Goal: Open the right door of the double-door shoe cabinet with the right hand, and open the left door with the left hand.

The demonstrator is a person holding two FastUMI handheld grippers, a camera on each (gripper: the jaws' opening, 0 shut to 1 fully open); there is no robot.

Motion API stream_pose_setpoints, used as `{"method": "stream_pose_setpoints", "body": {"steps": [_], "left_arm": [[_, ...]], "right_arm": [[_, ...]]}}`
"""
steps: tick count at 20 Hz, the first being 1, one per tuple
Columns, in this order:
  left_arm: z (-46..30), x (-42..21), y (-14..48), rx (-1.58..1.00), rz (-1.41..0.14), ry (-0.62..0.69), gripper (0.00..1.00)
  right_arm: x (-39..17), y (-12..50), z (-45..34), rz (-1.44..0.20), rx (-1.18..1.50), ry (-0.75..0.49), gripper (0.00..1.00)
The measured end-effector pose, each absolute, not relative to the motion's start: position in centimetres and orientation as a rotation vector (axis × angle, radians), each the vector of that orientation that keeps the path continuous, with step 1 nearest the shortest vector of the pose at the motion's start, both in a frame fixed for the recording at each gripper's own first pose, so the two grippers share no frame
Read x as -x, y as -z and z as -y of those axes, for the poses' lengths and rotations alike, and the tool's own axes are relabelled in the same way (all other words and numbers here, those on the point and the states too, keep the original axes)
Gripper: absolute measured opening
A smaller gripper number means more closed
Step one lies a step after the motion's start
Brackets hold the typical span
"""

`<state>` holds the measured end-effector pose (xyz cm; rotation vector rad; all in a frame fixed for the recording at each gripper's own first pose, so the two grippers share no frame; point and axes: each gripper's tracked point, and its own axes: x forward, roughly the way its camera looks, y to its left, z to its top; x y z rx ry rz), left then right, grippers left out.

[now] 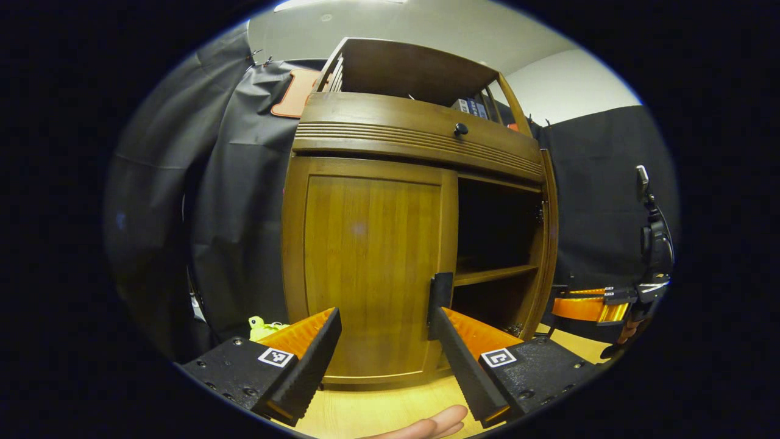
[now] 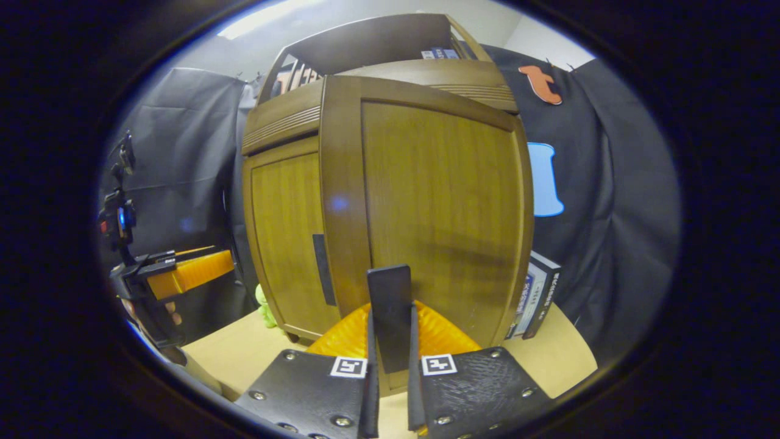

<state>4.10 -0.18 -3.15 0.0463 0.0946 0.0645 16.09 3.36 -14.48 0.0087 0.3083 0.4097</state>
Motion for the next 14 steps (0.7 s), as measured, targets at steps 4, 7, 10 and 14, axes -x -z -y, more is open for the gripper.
{"method": "stream_pose_setpoints", "body": {"steps": [4, 7, 10, 14], "left_arm": [[1.1, -4.0, 3.3, -0.06, -0.094, -0.048, 0.96], [1.7, -4.1, 3.8, -0.068, -0.104, -0.033, 0.92], [2.1, -4.1, 4.2, -0.07, -0.116, -0.023, 0.96], [2.2, -4.0, 4.0, -0.073, -0.108, -0.021, 0.96]], "right_arm": [[-15.2, 14.1, -1.5, -0.307, -0.024, -0.39, 0.18], [-14.6, 13.9, -0.1, -0.301, -0.015, -0.356, 0.18], [-13.8, 13.5, 1.1, -0.293, 0.008, -0.302, 0.18], [-13.9, 13.5, 1.6, -0.284, 0.029, -0.279, 0.19]]}}
